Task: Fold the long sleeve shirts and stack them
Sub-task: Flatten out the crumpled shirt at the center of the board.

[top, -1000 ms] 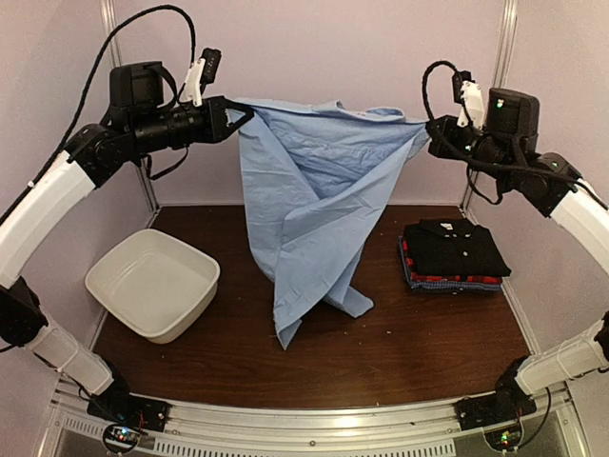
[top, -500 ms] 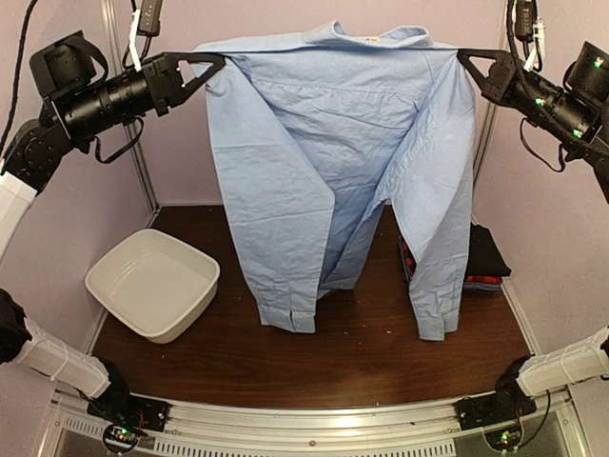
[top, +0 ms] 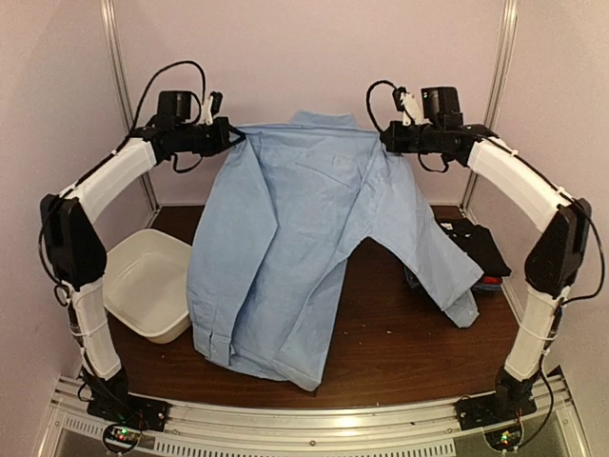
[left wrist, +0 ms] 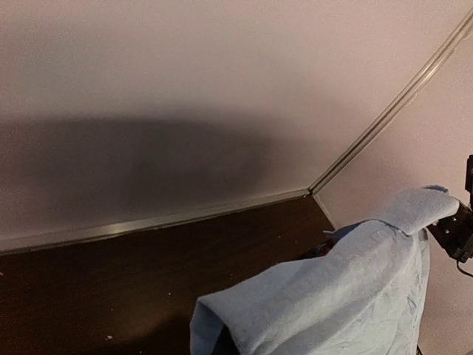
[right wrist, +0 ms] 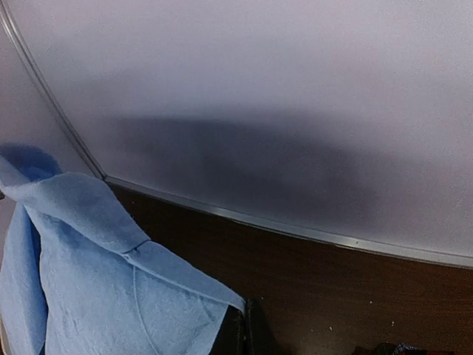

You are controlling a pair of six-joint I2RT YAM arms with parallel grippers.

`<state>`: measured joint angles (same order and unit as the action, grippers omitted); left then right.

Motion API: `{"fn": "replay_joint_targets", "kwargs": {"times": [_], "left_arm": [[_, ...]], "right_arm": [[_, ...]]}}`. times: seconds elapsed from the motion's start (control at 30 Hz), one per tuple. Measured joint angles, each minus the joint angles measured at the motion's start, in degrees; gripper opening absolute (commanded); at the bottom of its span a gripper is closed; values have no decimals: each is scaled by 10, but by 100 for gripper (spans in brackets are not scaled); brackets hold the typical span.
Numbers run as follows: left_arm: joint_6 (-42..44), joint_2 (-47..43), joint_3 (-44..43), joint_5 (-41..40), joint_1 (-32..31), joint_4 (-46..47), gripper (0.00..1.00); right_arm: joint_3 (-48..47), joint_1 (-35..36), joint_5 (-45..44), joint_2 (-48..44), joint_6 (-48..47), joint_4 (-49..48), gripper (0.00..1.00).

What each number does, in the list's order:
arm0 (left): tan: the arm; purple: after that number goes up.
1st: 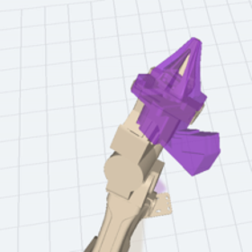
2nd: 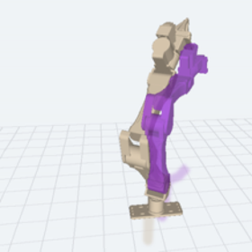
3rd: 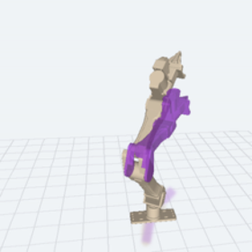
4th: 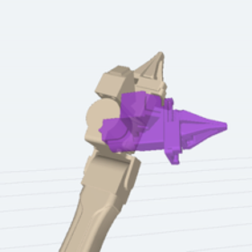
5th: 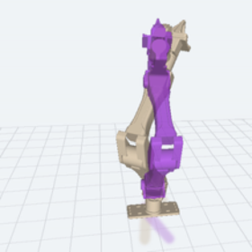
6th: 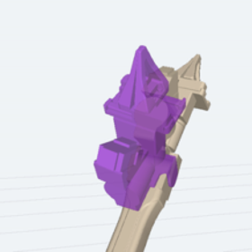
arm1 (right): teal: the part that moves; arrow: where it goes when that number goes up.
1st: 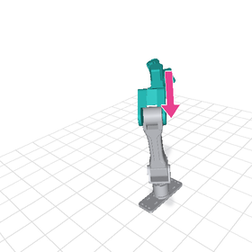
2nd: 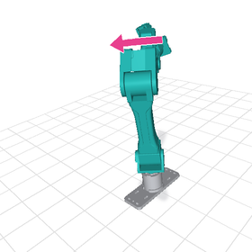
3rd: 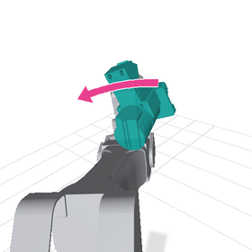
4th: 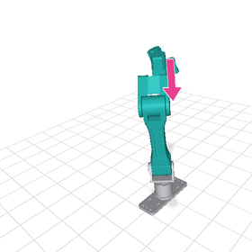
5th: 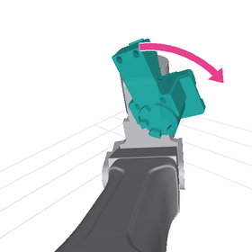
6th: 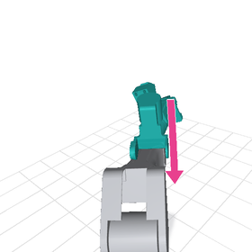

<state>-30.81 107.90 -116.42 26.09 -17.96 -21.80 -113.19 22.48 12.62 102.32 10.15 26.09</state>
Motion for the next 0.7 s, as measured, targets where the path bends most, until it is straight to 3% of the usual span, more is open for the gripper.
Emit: {"fn": "replay_joint_targets", "kwargs": {"times": [0.1, 0.17, 0.27, 0.43, 0.7], "left_arm": [[-11, 106, 1, -4, 3, -19, 2], [-14, 175, -5, -11, 3, -44, 29], [-14, 241, -24, -19, 3, -83, 52], [-10, 241, -25, -35, 3, -110, 71], [-8, 118, 69, -65, -21, -85, 72]], "right_arm": [[-2, -23, 0, 103, 11, 9, 33], [-12, -31, -1, 164, 17, 31, 47], [-27, -34, -3, 217, 29, 59, 64], [38, 8, -27, 158, 36, 58, 67], [266, 157, -28, -21, 84, -33, 51]]}}
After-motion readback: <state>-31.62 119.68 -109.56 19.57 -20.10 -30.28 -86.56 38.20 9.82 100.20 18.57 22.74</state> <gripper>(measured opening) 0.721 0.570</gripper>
